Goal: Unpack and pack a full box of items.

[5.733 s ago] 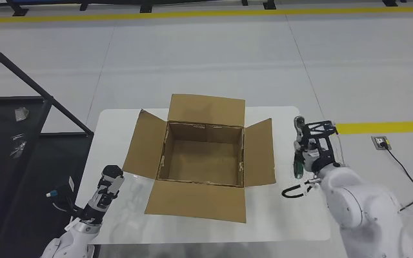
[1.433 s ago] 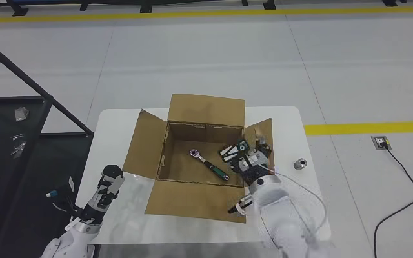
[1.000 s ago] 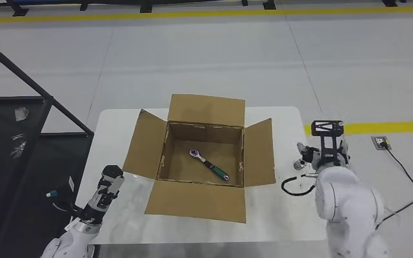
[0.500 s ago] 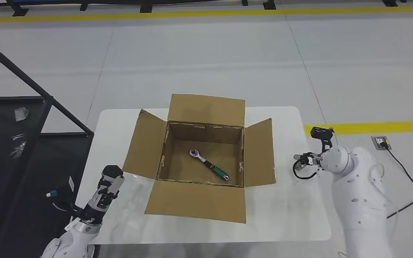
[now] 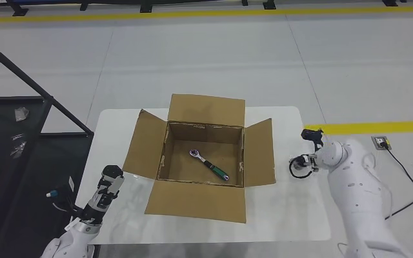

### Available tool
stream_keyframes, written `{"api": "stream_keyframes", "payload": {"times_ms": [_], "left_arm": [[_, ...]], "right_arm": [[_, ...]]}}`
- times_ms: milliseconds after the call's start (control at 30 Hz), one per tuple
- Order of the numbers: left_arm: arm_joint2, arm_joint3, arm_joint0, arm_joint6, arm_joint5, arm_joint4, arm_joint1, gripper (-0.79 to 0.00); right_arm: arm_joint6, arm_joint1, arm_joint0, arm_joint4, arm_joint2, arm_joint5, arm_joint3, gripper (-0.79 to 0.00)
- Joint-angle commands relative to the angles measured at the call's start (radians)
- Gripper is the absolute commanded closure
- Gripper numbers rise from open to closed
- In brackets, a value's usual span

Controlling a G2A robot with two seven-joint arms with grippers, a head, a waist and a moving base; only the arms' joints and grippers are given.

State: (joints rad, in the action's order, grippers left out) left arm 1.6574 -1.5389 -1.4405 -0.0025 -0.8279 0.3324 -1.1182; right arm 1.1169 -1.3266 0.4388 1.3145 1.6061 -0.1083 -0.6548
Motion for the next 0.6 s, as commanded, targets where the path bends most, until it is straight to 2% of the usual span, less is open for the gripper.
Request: {"api": "stream_keyframes", "payload": {"times_ms": [0,33,200,300,367,433,567], "left_arm": [[0.0,0.0,0.0,0.0,0.0,0.0,0.0,-0.785],[0.0,0.0,0.0,0.0,0.0,0.0,0.0,-0.785],[0.0,0.0,0.0,0.0,0.0,0.0,0.0,-0.785],[0.0,0.0,0.0,0.0,0.0,0.0,0.0,-0.785],[0.0,0.0,0.0,0.0,0.0,0.0,0.0,-0.785],[0.0,0.0,0.0,0.0,0.0,0.0,0.0,-0.785],[0.0,0.0,0.0,0.0,0.0,0.0,0.0,-0.785]], "right_arm": [[-0.001,0.0,-0.014,-0.004,-0.008,-0.004,0.023,-0.111],[-0.003,0.001,-0.02,-0.004,-0.012,-0.005,0.033,-0.012],[-0.028,0.002,-0.039,-0.012,-0.031,-0.008,0.047,0.0],[-0.06,0.004,-0.021,-0.029,-0.034,-0.017,-0.028,0.0],[-0.059,0.004,0.014,-0.015,-0.052,-0.031,-0.145,0.0],[-0.027,0.003,0.071,0.029,-0.077,0.034,-0.327,0.0],[0.056,0.0,0.288,0.142,-0.141,0.161,-0.899,0.0]]}}
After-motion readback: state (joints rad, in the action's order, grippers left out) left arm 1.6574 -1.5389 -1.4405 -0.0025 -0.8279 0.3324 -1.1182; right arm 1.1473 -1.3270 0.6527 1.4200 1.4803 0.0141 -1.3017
